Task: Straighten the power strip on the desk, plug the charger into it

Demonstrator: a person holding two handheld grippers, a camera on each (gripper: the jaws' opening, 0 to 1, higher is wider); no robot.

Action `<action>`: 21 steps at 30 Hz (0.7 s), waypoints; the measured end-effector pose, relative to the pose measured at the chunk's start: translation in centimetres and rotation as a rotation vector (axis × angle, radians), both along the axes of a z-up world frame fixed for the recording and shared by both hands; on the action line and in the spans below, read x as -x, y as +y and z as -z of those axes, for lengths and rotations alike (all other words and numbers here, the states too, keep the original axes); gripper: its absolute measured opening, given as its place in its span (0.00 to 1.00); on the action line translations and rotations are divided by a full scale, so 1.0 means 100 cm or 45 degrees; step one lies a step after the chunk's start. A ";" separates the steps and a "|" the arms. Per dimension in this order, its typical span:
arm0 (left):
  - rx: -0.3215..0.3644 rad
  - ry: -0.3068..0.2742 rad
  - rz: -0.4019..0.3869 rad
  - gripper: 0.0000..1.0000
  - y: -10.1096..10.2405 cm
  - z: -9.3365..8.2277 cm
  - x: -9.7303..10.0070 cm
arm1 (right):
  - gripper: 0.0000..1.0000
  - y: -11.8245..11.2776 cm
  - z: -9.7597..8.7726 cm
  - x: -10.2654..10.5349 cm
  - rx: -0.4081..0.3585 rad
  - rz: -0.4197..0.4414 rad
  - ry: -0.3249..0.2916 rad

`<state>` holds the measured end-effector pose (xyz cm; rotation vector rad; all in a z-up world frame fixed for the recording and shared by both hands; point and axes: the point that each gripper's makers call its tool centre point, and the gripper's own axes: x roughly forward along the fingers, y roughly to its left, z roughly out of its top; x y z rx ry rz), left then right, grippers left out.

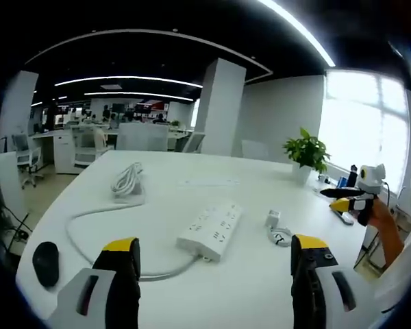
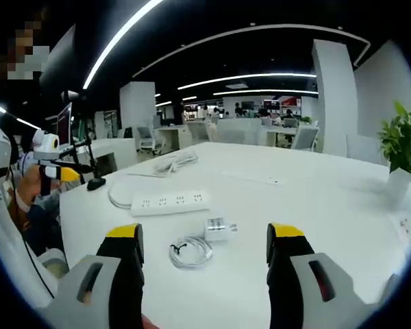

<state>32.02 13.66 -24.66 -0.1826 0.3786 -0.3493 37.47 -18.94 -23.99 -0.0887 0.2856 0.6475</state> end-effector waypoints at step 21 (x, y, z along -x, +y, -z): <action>-0.103 0.056 0.040 0.93 -0.026 0.015 -0.030 | 0.71 -0.005 0.019 -0.016 0.035 -0.022 0.039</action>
